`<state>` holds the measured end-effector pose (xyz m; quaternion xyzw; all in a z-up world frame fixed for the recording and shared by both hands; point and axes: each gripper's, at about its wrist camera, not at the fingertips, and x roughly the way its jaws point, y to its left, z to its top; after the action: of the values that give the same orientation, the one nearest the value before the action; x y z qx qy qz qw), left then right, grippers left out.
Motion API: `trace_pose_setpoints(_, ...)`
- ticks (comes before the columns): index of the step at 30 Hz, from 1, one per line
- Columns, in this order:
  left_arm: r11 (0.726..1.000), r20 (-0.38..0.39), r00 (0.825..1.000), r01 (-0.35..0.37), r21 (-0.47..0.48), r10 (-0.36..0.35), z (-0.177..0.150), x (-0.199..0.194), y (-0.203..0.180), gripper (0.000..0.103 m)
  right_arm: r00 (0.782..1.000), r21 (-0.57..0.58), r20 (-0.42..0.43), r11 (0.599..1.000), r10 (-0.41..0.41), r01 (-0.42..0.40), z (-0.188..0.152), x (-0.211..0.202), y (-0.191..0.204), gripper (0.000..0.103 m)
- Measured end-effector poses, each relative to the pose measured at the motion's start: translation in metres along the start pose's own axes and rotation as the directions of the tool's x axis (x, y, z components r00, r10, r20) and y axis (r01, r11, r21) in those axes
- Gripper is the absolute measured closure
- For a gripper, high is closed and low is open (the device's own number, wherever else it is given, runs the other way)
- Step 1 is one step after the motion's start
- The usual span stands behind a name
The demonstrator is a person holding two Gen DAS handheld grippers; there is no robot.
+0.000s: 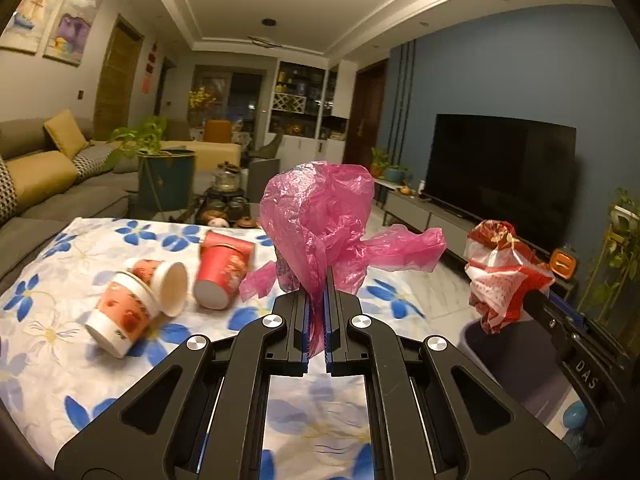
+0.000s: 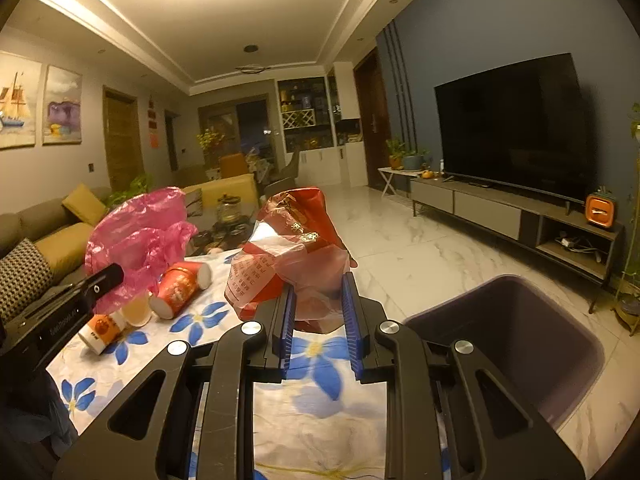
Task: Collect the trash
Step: 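Carry the pink bag and red-and-white wrapper over the grey bin and release both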
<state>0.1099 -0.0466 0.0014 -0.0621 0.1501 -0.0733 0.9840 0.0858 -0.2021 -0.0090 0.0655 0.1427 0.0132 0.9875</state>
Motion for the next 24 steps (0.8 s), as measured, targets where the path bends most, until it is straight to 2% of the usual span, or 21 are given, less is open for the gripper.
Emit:
trace_pose_setpoints(14, 0.989, -0.026, 0.992, 0.123, 0.078, -0.121, -0.011, 0.014, -0.062, 0.099, 0.990, 0.059, 0.041, 0.989, -0.138, 0.135, 0.004, -0.019, -0.053, 0.080)
trace_pose_setpoints(24, 0.964, -0.051, 0.973, 0.231, 0.132, -0.226, -0.022, 0.027, -0.111, 0.099, 0.971, 0.101, 0.049, 0.968, -0.234, 0.229, 0.002, -0.029, -0.093, 0.080)
